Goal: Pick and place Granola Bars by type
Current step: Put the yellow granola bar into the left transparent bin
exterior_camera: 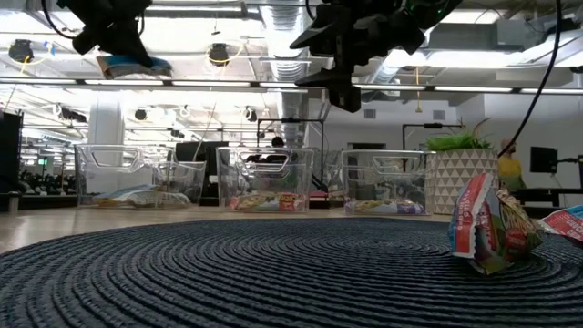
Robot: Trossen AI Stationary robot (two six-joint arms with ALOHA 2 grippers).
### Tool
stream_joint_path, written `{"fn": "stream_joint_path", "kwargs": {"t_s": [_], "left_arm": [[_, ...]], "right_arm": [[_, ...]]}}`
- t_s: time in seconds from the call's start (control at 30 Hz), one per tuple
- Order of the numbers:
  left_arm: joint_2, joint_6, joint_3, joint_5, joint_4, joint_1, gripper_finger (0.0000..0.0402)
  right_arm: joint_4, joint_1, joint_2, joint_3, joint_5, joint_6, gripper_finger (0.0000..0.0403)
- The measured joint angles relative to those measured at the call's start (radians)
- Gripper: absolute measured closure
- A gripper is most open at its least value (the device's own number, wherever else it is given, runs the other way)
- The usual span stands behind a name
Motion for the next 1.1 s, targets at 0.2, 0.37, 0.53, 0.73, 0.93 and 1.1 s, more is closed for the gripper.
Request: {"fn": "stream_joint_path", "kwargs": {"t_s": [0.2,0.37,0.53,0.73,0.93,1.1], "left_arm": [[0.088,0.228,0.0,0.072,-0.035,0.087,0.0374],[0.2,0.411,0.0,0.116,-0.041,0.158,0.0374],[0.318,0.546,0.0,0.147,-0.04,0.216,0.0374],[0.456,0.662,0.0,0.163,-0.023,0.274,0.0374],[0.558,0.722,0.0,0.211,0.037,0.359,0.0374],[0.621,0.737,0.0,0.274,0.092,0.436,0.0374]], "right_arm": [[-0.018,0.0,0.0,0.0,0.0,0.001,0.0191],[-0.052,0.0,0.0,0.0,0.0,0.001,0.0194],[-0.085,0.0,0.0,0.0,0.026,0.001,0.0198],[-0.098,0.0,0.0,0.0,0.031,0.001,0.0198],[-0.123,0.0,0.0,0.0,0.057,0.0,0.0204],[-0.137,0.0,0.0,0.0,0.06,0.0,0.0207]]}}
